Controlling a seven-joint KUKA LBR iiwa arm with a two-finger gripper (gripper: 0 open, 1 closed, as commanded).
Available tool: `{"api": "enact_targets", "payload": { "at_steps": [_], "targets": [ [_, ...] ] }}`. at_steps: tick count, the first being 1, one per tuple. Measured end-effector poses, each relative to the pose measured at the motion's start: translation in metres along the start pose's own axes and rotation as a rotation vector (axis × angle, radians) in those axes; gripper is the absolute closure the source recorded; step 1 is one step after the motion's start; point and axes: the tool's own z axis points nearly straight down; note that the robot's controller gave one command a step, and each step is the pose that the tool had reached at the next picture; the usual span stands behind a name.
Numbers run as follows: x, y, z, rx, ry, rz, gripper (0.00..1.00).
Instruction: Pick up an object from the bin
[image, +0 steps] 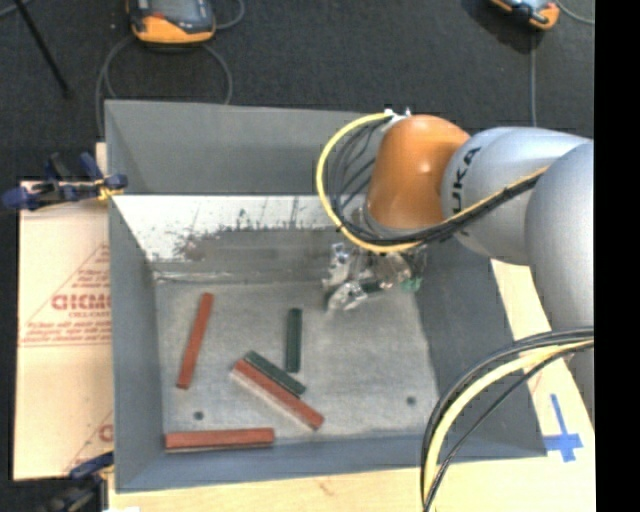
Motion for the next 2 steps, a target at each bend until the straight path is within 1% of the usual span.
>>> {"api": "enact_targets", "payload": {
  "at_steps": [1,2],
  "targets": [
    [0.0,0.0,0.0,0.002,-0.003,-0.001,1.0],
    [-0.003,-0.001,-0.058,0.007,-0.003,-0.002,1.0]
  ]
}}
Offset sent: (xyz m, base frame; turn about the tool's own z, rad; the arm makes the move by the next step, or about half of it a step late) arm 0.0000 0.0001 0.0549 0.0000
